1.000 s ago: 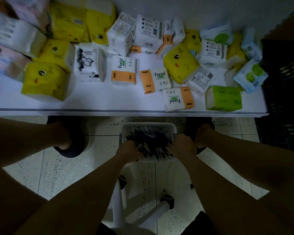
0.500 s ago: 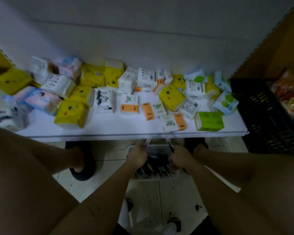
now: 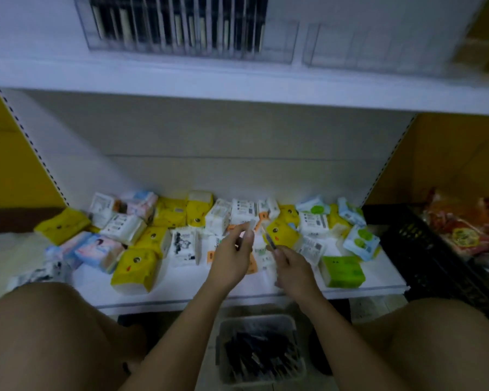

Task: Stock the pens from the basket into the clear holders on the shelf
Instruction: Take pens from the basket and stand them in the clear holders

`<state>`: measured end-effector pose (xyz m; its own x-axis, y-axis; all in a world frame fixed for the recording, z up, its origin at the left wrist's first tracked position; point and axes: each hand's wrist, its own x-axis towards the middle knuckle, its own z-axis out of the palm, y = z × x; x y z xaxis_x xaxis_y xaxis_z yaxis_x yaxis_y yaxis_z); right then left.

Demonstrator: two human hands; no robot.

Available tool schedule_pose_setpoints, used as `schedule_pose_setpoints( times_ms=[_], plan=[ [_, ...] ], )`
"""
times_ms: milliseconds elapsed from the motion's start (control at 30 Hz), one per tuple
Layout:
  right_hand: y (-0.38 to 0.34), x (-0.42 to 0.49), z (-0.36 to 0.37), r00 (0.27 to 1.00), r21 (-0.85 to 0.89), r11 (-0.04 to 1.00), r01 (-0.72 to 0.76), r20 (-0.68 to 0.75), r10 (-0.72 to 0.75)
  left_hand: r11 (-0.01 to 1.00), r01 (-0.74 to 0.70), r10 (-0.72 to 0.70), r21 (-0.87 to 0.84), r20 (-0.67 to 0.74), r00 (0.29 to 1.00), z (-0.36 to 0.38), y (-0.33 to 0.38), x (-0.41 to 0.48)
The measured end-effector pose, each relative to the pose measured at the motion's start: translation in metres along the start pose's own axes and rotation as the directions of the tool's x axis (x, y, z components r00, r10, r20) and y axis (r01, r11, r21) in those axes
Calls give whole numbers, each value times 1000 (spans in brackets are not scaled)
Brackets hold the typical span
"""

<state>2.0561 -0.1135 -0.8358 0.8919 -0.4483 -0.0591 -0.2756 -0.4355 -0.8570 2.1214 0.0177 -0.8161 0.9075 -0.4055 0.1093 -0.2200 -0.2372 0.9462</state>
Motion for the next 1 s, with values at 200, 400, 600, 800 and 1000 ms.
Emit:
schedule_pose_setpoints(
  times_ms=[200,400,600,800,1000],
  plan=[
    [-56,4,-24,991,283,950,130,-15,-131,991,-96,90,-89,-65,994,-22,66,14],
    [-126,-4,-63,920,214,908,361,-240,-309,951,-221,213,-216,-63,975,-42,139,19],
    [-188,-8,-102,872,328,818,473,-308,-381,929,-341,326,-147,-117,938,-59,206,29],
    [-241,-8,-135,783,285,751,596,-411,-466,900,-434,430,-36,-86,899,-81,267,42],
    [-288,11,-158,794,411,682,605,-379,-476,847,-530,527,-18,-89,845,-100,309,65]
  ],
)
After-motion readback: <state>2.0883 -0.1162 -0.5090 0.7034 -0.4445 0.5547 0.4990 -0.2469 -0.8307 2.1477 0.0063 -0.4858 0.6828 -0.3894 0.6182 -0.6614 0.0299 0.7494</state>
